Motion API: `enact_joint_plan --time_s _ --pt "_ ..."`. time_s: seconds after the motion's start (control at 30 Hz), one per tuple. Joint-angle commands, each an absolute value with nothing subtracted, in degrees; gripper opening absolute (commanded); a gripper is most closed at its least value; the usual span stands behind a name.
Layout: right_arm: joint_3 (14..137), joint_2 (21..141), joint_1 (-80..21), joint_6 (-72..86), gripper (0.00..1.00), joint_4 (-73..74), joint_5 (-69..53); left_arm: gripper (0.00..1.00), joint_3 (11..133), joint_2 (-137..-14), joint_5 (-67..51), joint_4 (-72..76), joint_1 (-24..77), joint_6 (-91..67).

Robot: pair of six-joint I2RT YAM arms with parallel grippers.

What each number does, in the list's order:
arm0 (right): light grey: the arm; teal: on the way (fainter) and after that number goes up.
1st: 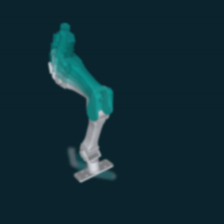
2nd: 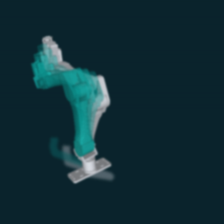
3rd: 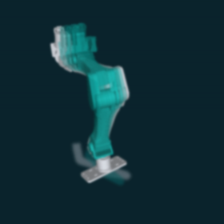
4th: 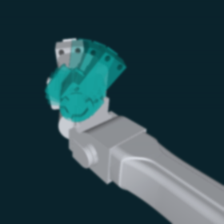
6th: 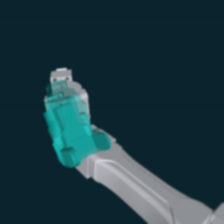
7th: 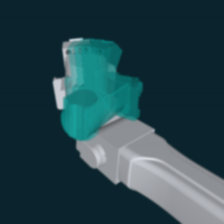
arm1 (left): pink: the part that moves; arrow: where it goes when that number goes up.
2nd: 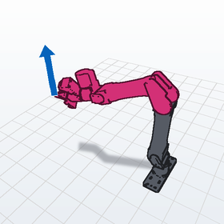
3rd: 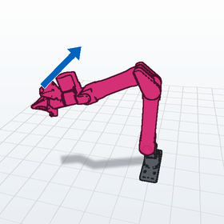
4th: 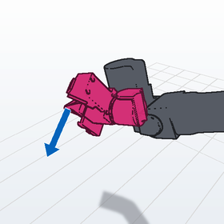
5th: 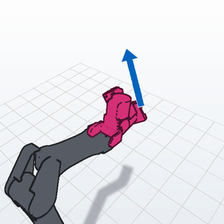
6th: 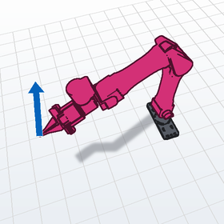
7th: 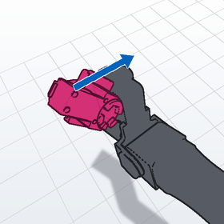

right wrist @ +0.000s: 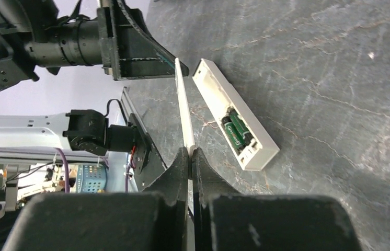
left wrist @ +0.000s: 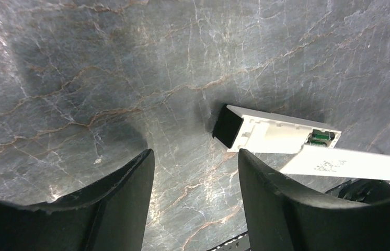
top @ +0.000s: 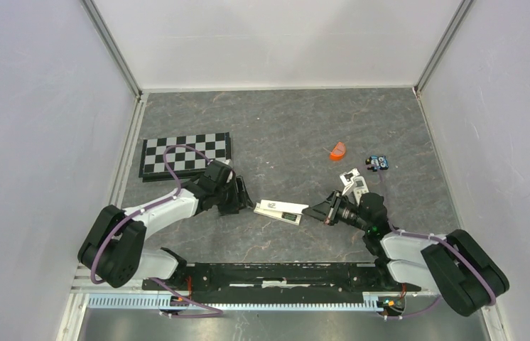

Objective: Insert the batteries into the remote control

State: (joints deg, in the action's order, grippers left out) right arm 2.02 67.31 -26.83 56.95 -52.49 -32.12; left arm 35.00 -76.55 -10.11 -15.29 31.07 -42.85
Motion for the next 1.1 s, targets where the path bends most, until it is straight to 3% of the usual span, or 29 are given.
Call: enact_joint_plan --time_s 0.0,0.27,0.43,0.6,0.93,1.07 --pt "1.8 63.2 -27.2 57.6 0.00 -44.4 -27.5 0.66 34.7 -75.5 -7.4 -11.8 30.5 -43.1" --pt "4.2 55.9 -32.3 61.1 0.00 -35.0 -14.7 0.69 34.7 -72.2 -4.9 -11.8 29.6 -43.9" --pt "3.6 55.9 -34.4 63.2 0.00 -34.8 -10.4 0.81 34.3 -68.3 -2.9 -12.0 28.7 -44.0" --pt "4.0 58.2 -36.9 64.3 0.00 -36.8 -8.2 0.99 34.3 -64.9 -1.3 -13.4 27.8 -42.7" --pt "3.6 61.9 -39.2 68.0 0.00 -38.9 -4.7 1.00 31.3 -65.0 -12.4 -6.3 26.7 -43.6" --pt "3.9 63.6 -39.9 69.2 0.00 -43.8 -5.5 0.93 30.4 -68.2 -16.5 -2.8 26.8 -44.6"
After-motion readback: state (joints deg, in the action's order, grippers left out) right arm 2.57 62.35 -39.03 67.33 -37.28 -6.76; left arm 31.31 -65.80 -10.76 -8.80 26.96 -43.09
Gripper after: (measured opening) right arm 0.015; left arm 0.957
